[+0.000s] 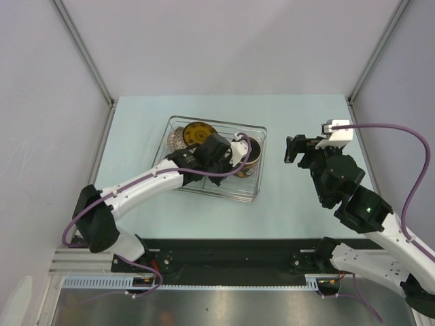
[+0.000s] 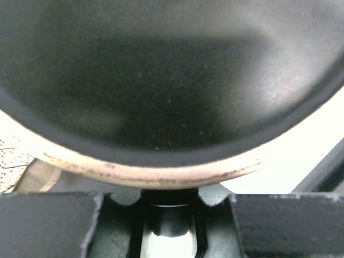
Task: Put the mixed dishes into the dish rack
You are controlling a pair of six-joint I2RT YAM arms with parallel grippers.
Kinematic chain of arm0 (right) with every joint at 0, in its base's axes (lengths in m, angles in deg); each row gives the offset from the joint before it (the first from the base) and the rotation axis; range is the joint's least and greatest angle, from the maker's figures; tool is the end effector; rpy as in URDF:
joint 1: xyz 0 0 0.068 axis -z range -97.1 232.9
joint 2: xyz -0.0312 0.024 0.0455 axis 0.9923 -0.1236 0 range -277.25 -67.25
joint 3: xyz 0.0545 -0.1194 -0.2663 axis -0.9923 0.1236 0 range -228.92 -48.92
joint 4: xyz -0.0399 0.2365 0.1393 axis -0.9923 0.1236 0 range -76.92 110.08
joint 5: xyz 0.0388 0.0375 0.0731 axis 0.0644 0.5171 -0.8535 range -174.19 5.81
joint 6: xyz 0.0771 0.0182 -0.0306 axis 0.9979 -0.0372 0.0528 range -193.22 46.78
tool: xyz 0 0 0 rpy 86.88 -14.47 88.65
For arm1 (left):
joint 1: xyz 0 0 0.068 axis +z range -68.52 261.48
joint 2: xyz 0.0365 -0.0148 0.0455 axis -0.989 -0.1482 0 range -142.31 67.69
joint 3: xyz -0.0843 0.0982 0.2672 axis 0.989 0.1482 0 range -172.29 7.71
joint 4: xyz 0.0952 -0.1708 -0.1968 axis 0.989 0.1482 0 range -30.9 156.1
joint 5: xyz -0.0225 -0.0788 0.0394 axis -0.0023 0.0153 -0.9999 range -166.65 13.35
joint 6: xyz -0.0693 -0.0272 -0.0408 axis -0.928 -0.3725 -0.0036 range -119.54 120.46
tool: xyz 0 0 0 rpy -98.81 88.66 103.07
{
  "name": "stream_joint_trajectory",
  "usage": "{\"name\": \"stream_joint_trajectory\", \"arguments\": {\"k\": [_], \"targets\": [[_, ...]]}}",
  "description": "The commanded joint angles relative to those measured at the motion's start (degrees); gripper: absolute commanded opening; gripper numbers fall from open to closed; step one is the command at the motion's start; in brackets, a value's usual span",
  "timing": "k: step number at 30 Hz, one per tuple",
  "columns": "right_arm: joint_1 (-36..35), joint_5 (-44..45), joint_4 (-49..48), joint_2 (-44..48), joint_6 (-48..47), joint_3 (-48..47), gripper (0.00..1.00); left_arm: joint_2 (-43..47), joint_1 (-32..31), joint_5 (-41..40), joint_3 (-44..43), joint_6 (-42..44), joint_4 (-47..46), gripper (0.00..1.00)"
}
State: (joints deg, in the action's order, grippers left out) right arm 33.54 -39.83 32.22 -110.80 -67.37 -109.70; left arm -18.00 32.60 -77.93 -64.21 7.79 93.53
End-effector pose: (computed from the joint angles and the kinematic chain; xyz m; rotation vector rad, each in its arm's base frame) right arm 0.1505 0.0953 0.4431 -0.0066 1.5962 0.1289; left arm 0.2421 -0.2747 0.2867 1.1377 2.1526 -0.3042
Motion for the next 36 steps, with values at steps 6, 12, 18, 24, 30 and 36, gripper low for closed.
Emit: {"name": "stream_joint_trajectory", "arguments": {"k": [6, 12, 18, 24, 30, 36], "targets": [[0.2, 0.9, -0.2, 1.9, 1.8, 0.3, 0.88, 2.3, -4.1, -3.7, -1.8, -3.4, -6.7, 0.00], [0.2, 1.0, 0.4, 3.0, 2.5, 0.9, 0.88, 0.5, -4.2, -6.5, -1.5, -3.7, -9.0, 0.00], [0.2, 1.3, 1.4, 3.7, 3.6, 1.6, 0.88, -1.3, -4.2, -6.1, -0.2, -4.2, -10.5, 0.00], [0.3, 1.4, 1.4, 4.0, 4.0, 2.4, 0.88, -0.8, -4.6, -3.4, 0.5, -4.8, -10.0, 0.00], [0.2, 1.3, 1.6, 4.7, 4.4, 2.7, 0.88, -2.4, -4.6, -3.1, 2.0, -5.0, -10.2, 0.00], [0.3, 1.5, 2.8, 5.6, 5.1, 2.9, 0.88, -4.0, -4.6, -2.7, 2.5, -5.3, -11.7, 0.00]]}}
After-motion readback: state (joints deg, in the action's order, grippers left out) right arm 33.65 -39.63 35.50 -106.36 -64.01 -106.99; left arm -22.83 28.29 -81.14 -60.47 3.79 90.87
